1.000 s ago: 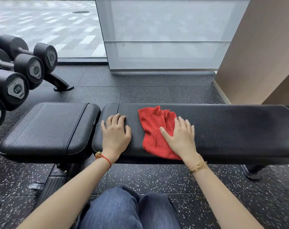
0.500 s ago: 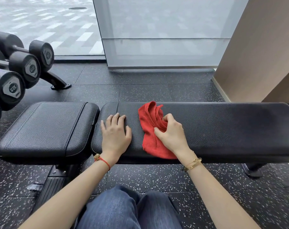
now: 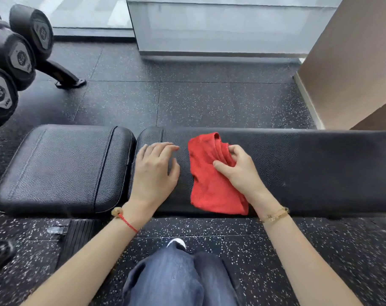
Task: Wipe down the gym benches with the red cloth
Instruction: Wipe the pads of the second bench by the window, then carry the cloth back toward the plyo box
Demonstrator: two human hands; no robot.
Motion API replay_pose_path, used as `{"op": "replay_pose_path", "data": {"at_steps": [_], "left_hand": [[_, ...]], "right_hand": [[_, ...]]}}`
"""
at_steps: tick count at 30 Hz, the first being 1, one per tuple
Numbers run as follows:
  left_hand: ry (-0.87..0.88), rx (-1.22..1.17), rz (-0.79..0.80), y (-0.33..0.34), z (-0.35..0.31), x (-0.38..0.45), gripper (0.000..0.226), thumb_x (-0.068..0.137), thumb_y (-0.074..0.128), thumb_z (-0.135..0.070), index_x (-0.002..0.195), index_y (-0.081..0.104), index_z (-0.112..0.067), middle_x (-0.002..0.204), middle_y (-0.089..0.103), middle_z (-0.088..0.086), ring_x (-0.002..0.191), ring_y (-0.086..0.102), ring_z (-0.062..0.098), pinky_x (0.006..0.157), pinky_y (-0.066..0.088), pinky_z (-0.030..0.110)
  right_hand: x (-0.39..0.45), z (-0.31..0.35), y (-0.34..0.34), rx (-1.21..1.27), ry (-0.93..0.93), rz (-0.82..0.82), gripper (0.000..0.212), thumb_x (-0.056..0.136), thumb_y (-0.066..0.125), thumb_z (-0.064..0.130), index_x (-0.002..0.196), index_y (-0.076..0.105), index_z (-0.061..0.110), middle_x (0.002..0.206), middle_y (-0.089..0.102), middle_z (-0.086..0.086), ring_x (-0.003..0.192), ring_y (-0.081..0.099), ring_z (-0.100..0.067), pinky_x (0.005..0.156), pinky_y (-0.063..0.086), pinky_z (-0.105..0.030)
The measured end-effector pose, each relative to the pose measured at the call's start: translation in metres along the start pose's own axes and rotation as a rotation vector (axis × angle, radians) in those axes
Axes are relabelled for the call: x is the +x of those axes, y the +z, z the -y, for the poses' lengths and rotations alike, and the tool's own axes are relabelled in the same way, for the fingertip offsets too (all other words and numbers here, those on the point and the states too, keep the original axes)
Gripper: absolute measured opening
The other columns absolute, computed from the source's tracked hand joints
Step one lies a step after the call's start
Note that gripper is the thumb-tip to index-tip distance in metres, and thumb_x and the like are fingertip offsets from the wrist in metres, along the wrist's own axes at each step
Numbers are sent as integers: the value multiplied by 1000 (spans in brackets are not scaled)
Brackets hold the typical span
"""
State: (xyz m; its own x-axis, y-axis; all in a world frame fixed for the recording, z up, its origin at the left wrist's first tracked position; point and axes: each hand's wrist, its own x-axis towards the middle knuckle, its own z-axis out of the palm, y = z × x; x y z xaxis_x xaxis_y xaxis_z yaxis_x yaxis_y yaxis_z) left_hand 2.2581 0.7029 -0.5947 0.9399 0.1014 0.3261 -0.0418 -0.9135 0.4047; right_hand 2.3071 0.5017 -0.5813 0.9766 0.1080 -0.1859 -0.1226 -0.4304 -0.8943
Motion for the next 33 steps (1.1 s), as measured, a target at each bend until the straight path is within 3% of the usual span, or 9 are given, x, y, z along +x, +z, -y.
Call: {"op": "replay_pose_path", "data": {"at_steps": [4,11,18,22,33], "left_hand": [[28,-12,85,-61,-7,11,26,86,62,-10,112,66,-15,110,68,-1,106,62,23,103,42,40],[-97,-39,159,-206,-53,24,25,87,63,-7,111,67,-13,111,68,0,108,63,23,96,47,43],[-252,-52,162,-381,-106,50,27,90,61,-9,116,65,-13,115,66,1,110,60,23,97,47,42],[-319,-89,138,-460,-129,62,24,93,58,-13,116,65,-16,114,67,-2,107,60,20,94,49,40],[-402,-4,-56,-542,-159,58,20,92,60,-13,110,67,-17,110,68,-3,102,61,18,92,47,33]], "right_hand": [[-16,54,-15,41,54,2,33,79,73,7,108,57,6,98,72,-2,91,68,-13,92,52,-40],[-67,184,-61,28,36,30,32,77,74,10,101,54,16,92,72,7,84,67,-1,78,50,-18],[-110,330,-108,-4,20,106,31,77,74,14,100,54,19,90,73,9,84,68,-1,79,51,-20],[-119,405,-129,-10,-31,127,31,78,74,17,99,52,24,87,71,18,84,66,5,75,46,-9],[-127,488,-154,34,-209,182,34,77,75,15,103,54,17,96,68,14,89,65,3,84,49,-18]]}}
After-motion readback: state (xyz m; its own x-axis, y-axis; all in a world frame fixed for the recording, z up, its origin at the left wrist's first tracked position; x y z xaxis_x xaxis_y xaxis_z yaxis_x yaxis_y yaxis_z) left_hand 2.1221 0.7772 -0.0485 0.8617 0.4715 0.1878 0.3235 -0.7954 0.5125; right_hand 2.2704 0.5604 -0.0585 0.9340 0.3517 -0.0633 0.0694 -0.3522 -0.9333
